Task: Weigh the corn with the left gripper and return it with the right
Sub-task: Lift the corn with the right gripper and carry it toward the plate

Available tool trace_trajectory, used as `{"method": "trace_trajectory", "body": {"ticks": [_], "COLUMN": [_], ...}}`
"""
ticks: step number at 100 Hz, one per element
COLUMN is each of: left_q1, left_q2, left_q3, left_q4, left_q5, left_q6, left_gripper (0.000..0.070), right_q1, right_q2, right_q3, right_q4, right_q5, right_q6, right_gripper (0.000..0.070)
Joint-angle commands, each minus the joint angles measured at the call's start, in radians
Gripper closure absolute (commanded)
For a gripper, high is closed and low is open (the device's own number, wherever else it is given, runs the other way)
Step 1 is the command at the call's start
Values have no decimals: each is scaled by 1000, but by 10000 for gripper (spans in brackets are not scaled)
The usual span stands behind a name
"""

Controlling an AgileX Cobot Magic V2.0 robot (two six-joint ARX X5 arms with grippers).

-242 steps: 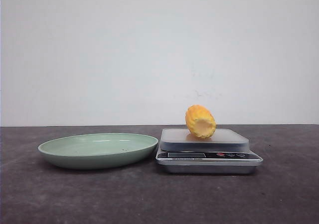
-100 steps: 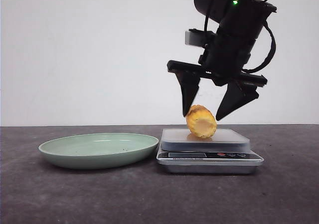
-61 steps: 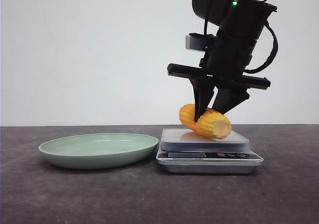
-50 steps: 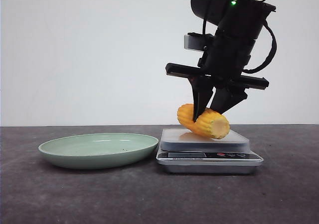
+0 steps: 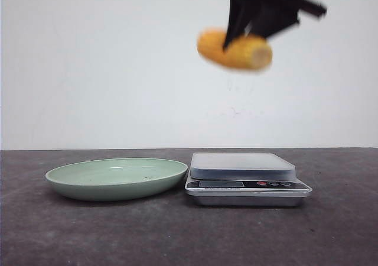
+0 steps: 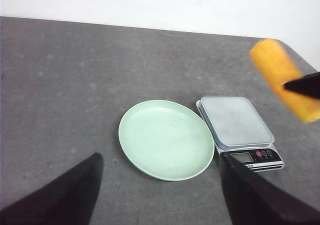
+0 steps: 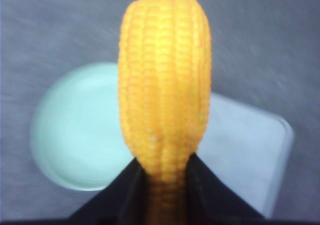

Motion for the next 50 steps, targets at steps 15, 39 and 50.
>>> {"method": "trace_trajectory", "body": {"ticks": [15, 39, 50], "left_q1": [-9, -9, -9], "left_q2": [1, 1, 1], "left_q3": [11, 11, 11], "left_q4": [-8, -10, -10], "left_q5": [-5, -8, -9], "left_q6": [-2, -10, -17], "left_gripper": [267, 267, 267], "right_q1": [94, 190, 211], "right_q2": [-94, -21, 64], "right_q3": [19, 56, 103], "right_q4": [64, 185, 209], "right_q5": [-47, -42, -35], "right_q6": [14, 79, 99], "right_gripper": [700, 700, 700]}}
